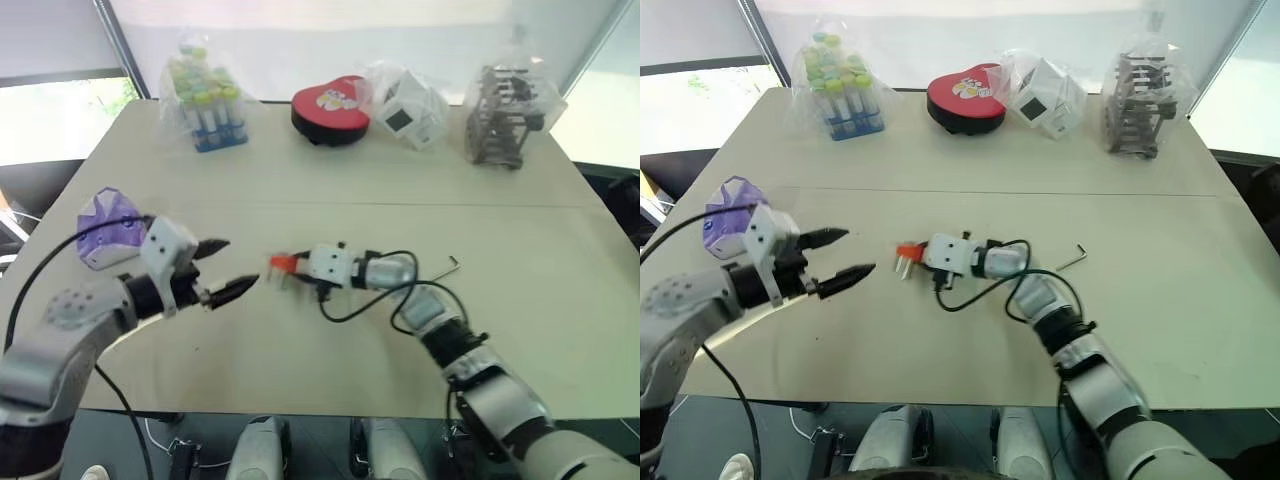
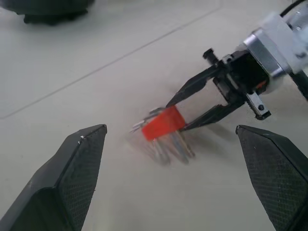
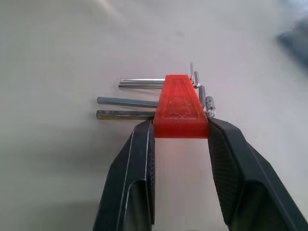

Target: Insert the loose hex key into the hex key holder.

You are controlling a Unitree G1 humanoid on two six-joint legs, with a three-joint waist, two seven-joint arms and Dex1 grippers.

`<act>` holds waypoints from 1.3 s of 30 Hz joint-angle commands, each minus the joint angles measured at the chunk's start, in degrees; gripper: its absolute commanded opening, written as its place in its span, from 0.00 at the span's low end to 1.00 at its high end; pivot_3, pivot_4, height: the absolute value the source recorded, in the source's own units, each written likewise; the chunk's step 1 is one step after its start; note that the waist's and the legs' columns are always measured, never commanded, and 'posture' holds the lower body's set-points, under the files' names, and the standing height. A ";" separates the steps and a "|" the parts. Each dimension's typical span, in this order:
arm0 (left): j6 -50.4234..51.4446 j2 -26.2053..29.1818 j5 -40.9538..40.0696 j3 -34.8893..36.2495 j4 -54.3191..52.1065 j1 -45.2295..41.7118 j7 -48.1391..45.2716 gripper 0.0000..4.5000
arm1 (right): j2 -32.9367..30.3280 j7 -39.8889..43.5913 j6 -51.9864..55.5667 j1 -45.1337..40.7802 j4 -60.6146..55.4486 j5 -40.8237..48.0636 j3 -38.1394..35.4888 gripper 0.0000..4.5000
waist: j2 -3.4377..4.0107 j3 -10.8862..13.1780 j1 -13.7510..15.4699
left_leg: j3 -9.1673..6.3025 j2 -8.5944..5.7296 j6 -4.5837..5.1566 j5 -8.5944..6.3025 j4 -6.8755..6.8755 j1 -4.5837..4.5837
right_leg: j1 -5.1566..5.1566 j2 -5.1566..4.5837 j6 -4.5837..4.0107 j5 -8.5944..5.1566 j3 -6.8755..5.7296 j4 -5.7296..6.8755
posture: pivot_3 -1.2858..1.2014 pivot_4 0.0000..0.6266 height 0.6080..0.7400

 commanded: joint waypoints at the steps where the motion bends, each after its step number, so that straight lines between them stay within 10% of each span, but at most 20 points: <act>1: 2.67 -1.66 -4.42 -1.42 2.46 -6.87 -1.62 1.00 | -3.62 -3.43 -8.62 -0.10 -8.94 -2.24 -2.29 0.22 | -0.02 0.01 -0.32 | 0.01 0.01 0.00 0.00 -0.01 0.00 | -0.01 0.02 0.02 0.01 0.00 0.00 | 0.52 0.24 1.00; 27: 12.25 -9.04 -14.55 -3.26 13.99 -24.80 -6.72 1.00 | -9.48 -9.13 -20.49 -0.19 -23.29 -2.17 -7.51 0.22 | -0.20 0.17 -0.88 | -0.01 0.11 -0.21 0.13 -0.06 0.02 | -0.11 0.16 0.03 -0.01 0.02 0.16 | 0.52 0.24 1.00; 33: 13.40 -8.16 -14.69 -3.71 13.54 -24.53 -7.99 0.50 | -9.76 -8.87 -20.86 -0.82 -23.08 -1.74 -7.69 0.22 | -0.20 0.17 -0.87 | -0.01 0.11 -0.20 0.13 -0.06 0.02 | -0.11 0.15 0.03 -0.01 0.02 0.16 | 0.52 0.24 1.00; 39: 13.32 -7.51 -14.24 -3.93 13.59 -24.42 -8.84 0.35 | -10.23 -8.58 -20.99 -1.28 -22.97 -1.32 -7.81 0.22 | -0.21 0.17 -0.87 | -0.01 0.11 -0.21 0.13 -0.06 0.02 | -0.12 0.15 0.03 -0.01 0.03 0.16 | 0.52 0.24 1.00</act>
